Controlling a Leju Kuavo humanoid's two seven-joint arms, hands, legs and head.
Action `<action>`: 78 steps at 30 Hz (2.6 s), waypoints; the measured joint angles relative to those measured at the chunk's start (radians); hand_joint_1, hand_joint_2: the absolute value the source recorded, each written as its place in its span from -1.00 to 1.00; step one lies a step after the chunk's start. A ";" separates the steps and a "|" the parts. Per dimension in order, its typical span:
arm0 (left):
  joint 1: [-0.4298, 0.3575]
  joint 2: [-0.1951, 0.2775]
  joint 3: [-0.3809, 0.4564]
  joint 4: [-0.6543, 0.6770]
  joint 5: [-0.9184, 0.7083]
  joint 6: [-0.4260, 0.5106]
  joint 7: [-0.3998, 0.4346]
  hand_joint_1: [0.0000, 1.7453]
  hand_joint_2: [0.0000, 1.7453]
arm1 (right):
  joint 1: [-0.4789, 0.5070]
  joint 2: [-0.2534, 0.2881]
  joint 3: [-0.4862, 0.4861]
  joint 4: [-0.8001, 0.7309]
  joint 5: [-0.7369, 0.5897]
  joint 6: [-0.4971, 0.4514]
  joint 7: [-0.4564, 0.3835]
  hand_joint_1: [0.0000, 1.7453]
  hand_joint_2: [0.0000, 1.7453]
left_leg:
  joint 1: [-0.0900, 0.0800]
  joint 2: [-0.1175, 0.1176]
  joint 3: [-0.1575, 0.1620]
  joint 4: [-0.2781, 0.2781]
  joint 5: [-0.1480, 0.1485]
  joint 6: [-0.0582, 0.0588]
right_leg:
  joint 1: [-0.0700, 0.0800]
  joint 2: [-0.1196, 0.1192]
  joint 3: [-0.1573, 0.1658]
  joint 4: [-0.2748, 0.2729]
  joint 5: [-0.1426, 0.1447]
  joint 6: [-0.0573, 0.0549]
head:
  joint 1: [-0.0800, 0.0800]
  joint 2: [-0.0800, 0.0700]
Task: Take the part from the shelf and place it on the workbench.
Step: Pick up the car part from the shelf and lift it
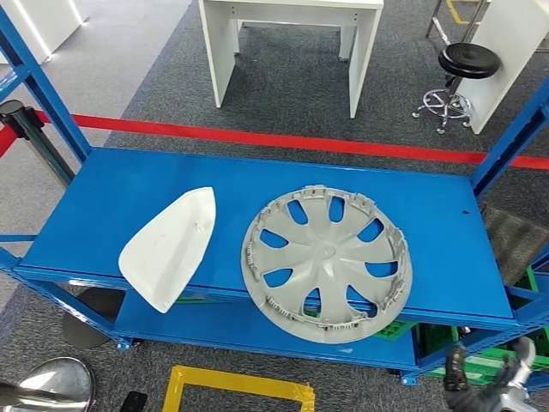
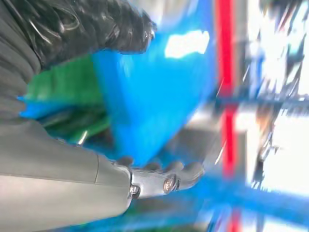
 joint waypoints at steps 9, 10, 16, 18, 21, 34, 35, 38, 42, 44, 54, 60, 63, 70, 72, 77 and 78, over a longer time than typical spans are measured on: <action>-0.003 0.008 0.006 0.000 -0.025 -0.022 0.004 -1.00 1.00 | 0.086 -0.145 0.400 -0.144 0.031 -0.140 0.000 -1.00 1.00 | 0.000 0.000 0.000 0.000 0.000 0.000 | -0.001 0.000 0.001 0.000 0.000 0.000 | 0.000 0.000; -0.004 0.010 0.006 0.000 -0.029 -0.025 0.004 -1.00 1.00 | 0.088 -0.169 0.447 -0.150 0.036 -0.160 0.000 -1.00 1.00 | 0.000 0.000 0.000 0.000 0.000 0.000 | -0.001 0.000 0.000 0.000 0.000 0.000 | 0.000 0.000; -0.011 0.017 0.007 0.000 -0.057 -0.046 0.004 -1.00 1.00 | 0.077 -0.313 0.719 -0.125 0.127 -0.232 0.000 -1.00 1.00 | 0.000 0.000 0.000 0.000 0.000 0.000 | -0.001 0.000 0.000 0.000 0.000 0.000 | 0.000 0.000; -0.012 0.018 0.007 0.000 -0.065 -0.051 0.004 -1.00 1.00 | 0.070 -0.348 0.785 -0.108 0.142 -0.235 0.000 -1.00 1.00 | 0.000 0.000 0.000 0.000 0.000 0.000 | -0.001 0.000 0.000 0.000 0.000 0.000 | 0.000 0.000; -0.014 0.019 0.007 0.000 -0.069 -0.057 0.006 -1.00 1.00 | 0.052 -0.388 0.838 -0.081 0.163 -0.237 0.004 -1.00 1.00 | 0.000 0.000 0.000 0.000 0.000 0.000 | -0.001 0.001 -0.001 0.000 0.000 0.000 | 0.000 0.000; -0.015 0.019 0.011 0.000 -0.099 -0.072 0.013 -1.00 1.00 | 0.026 -0.382 0.699 -0.006 0.913 -0.246 0.270 -1.00 1.00 | 0.000 0.000 0.000 0.000 -0.001 0.000 | -0.001 0.001 -0.011 0.000 0.000 0.000 | 0.003 -0.001; -0.015 0.019 0.012 0.000 -0.101 -0.074 0.013 -1.00 1.00 | 0.026 -0.369 0.686 -0.006 0.969 -0.246 0.283 -1.00 1.00 | 0.000 0.000 0.000 0.000 -0.001 0.000 | -0.001 0.001 -0.011 0.000 0.000 0.000 | 0.003 -0.001; -0.015 0.019 0.013 0.000 -0.107 -0.078 0.013 -1.00 1.00 | 0.025 -0.343 0.661 -0.006 1.096 -0.245 0.329 -1.00 1.00 | 0.000 0.000 0.000 0.000 -0.001 0.000 | 0.000 0.001 -0.006 0.000 0.000 0.000 | 0.002 -0.001; -0.017 0.019 0.014 0.000 -0.119 -0.083 0.013 -1.00 1.00 | 0.020 -0.341 0.674 0.002 1.162 -0.245 0.422 -1.00 1.00 | 0.000 0.000 -0.001 0.000 0.000 0.000 | 0.000 0.001 -0.001 0.000 0.000 0.000 | 0.001 -0.001; -0.018 0.019 0.014 0.000 -0.125 -0.085 0.013 -1.00 1.00 | 0.013 -0.348 0.695 0.013 1.166 -0.245 0.470 -1.00 1.00 | 0.000 0.000 -0.001 0.000 0.000 0.000 | 0.000 0.001 0.000 0.000 0.000 0.000 | 0.001 -0.001; -0.022 0.019 0.014 0.000 -0.160 -0.096 0.014 -1.00 1.00 | -0.078 -0.401 0.787 0.157 1.147 -0.245 0.641 -1.00 1.00 | 0.000 0.000 0.000 0.000 0.000 0.001 | -0.001 0.001 0.000 0.000 0.001 0.001 | 0.001 -0.001; -0.026 0.022 0.014 0.000 -0.174 -0.104 0.018 -1.00 1.00 | -0.148 -0.404 0.790 0.243 1.242 -0.245 0.714 -1.00 1.00 | 0.000 0.000 0.000 0.000 0.000 0.000 | 0.000 0.001 0.000 0.000 0.001 0.000 | 0.001 -0.001; -0.026 0.023 0.014 0.000 -0.175 -0.106 0.019 -1.00 1.00 | -0.172 -0.404 0.794 0.260 1.268 -0.237 0.731 -1.00 1.00 | 0.000 0.000 0.000 0.000 0.001 0.000 | 0.000 0.001 0.000 0.000 0.001 0.000 | 0.001 -0.001; -0.026 0.024 0.014 0.000 -0.176 -0.109 0.019 -1.00 1.00 | -0.200 -0.404 0.805 0.265 1.324 -0.205 0.769 -1.00 1.00 | 0.000 0.000 0.000 0.000 0.001 0.000 | 0.000 0.001 0.000 0.000 0.001 0.000 | 0.001 -0.001; -0.026 0.024 0.015 0.000 -0.177 -0.109 0.020 -1.00 1.00 | -0.202 -0.405 0.808 0.265 1.361 -0.203 0.796 -1.00 1.00 | 0.000 0.000 0.000 0.000 0.001 0.000 | 0.000 0.001 0.000 0.000 0.001 0.000 | 0.001 -0.001; -0.026 0.024 0.021 0.000 -0.183 -0.109 0.030 -1.00 1.00 | -0.223 -0.439 0.857 0.264 1.416 -0.202 0.938 -1.00 1.00 | 0.000 0.000 0.000 0.000 0.001 0.000 | -0.001 0.001 0.001 0.000 0.001 0.000 | 0.001 -0.001; -0.026 0.024 0.022 0.000 -0.184 -0.109 0.031 -1.00 1.00 | -0.231 -0.452 0.876 0.263 1.418 -0.202 0.971 -1.00 1.00 | 0.000 0.000 0.000 0.000 0.001 0.000 | -0.001 0.001 0.001 0.000 0.001 0.000 | 0.001 -0.001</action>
